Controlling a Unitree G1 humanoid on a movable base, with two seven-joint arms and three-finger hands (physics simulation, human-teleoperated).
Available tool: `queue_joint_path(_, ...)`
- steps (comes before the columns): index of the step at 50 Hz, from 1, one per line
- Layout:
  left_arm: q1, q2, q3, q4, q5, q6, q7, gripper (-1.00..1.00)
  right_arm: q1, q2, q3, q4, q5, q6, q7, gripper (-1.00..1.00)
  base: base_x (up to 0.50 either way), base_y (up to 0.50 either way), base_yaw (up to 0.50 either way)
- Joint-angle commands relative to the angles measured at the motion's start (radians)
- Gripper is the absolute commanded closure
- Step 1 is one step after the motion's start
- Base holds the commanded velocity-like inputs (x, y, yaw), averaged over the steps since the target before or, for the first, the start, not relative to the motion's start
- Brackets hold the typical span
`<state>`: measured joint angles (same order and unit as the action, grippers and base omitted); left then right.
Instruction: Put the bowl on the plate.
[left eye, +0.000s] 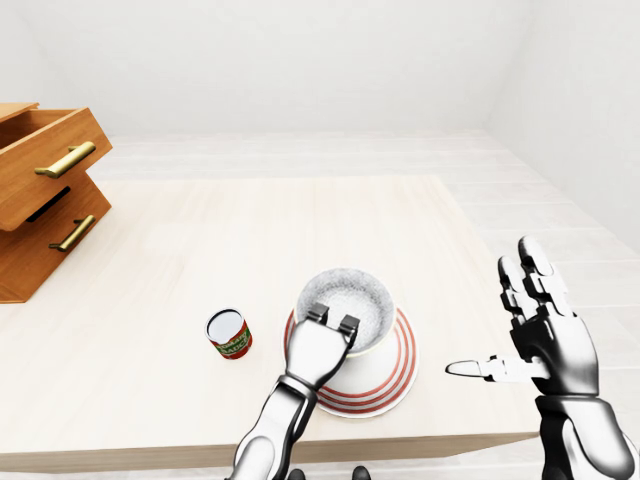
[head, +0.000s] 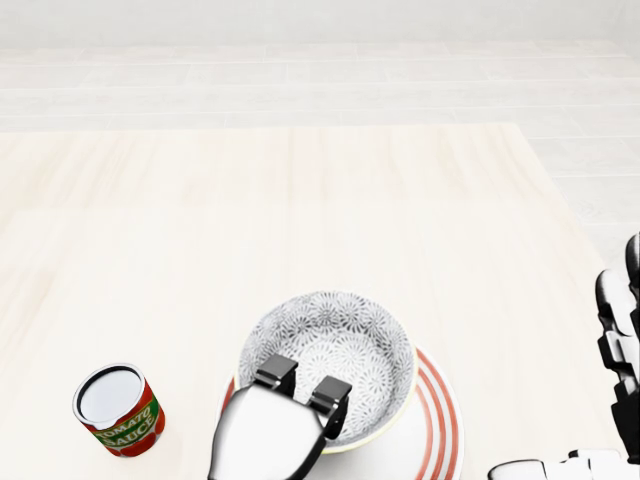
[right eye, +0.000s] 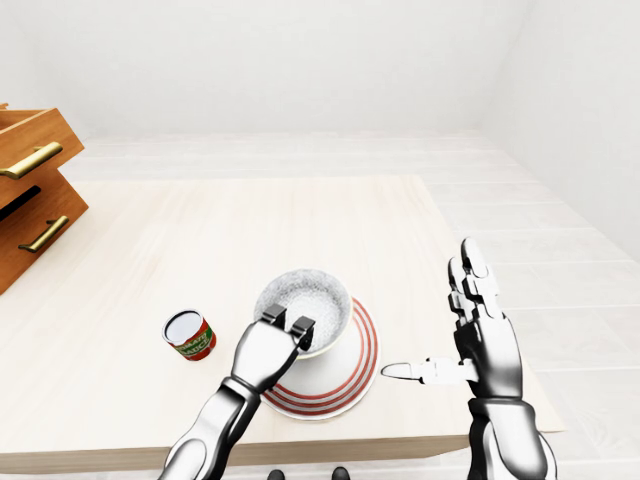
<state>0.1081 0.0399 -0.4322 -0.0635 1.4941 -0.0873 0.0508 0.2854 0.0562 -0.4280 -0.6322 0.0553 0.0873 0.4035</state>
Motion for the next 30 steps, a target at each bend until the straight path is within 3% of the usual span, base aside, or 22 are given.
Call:
queue_joint_path(1, 0.014, 0.004, -0.005, -0.011, 0.029, 0.000, 0.052, 1.00, -0.001, -0.004, 0.002, 0.004, 0.001, 0.000, -0.004, -1.00, 0.00, 0.00, 0.00)
queue_joint_path(30, 0.053, 0.027, -0.048, 0.026, 0.061, 0.000, 0.137, 1.00, 0.001, -0.003, 0.009, 0.012, 0.000, 0.000, -0.005, -1.00, 0.00, 0.00, 0.00)
